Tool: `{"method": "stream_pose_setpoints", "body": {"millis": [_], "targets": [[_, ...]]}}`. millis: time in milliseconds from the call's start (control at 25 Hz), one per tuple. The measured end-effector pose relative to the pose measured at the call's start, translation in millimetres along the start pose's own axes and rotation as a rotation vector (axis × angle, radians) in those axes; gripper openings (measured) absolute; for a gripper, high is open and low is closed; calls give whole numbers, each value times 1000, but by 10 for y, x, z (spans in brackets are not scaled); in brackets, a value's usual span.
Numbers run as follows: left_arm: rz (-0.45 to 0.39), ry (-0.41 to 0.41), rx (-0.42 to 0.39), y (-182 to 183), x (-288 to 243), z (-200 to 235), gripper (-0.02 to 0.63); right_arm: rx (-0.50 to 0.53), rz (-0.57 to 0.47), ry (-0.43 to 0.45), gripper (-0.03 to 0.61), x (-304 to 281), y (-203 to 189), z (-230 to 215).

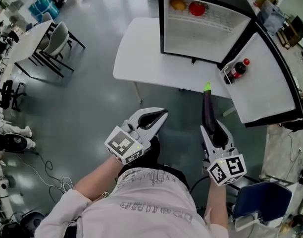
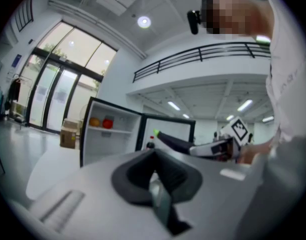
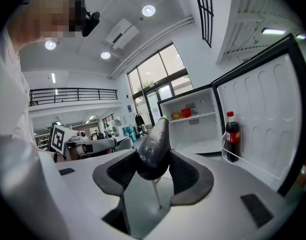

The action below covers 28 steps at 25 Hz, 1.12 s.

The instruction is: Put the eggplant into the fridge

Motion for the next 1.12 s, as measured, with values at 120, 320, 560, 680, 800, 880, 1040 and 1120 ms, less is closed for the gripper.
{"method": "stream_pose_setpoints", "body": {"millis": [120, 320, 560, 680, 800, 880, 1040, 1120], "targets": [[7, -1, 10, -19, -93, 209, 6, -9, 11, -3, 199, -212, 23, -73], [20, -11, 13, 16, -296, 527, 6, -20, 20, -8, 199, -547, 115, -221], [34, -24, 21, 44, -499, 902, 6, -36, 29, -19, 199, -929, 203, -359], [42, -40, 30, 51, -590, 1077, 6, -41, 38, -26, 199, -1104, 254, -397], [47, -58, 35, 97, -697, 1266, 6, -43, 47, -37, 199, -1283, 329, -445], [47, -67, 38, 136, -757, 1396, 6, -46, 53, -46, 199, -1408, 378, -478], [53, -94, 36, 200, -853, 1631, 6, -54, 56, -72, 199, -1629, 486, -512], [56, -107, 34, 241, -899, 1749, 8, -55, 60, -83, 199, -1743, 537, -527]]}}
Point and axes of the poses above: the fingertips, and each gripper's own axes: x backward along the fingers, z to its left, y out of its top, the point moved 4 cm from there along x, backward along the fingers, and after that the axes turned 2 degrees about z, right-handed, at the moved point
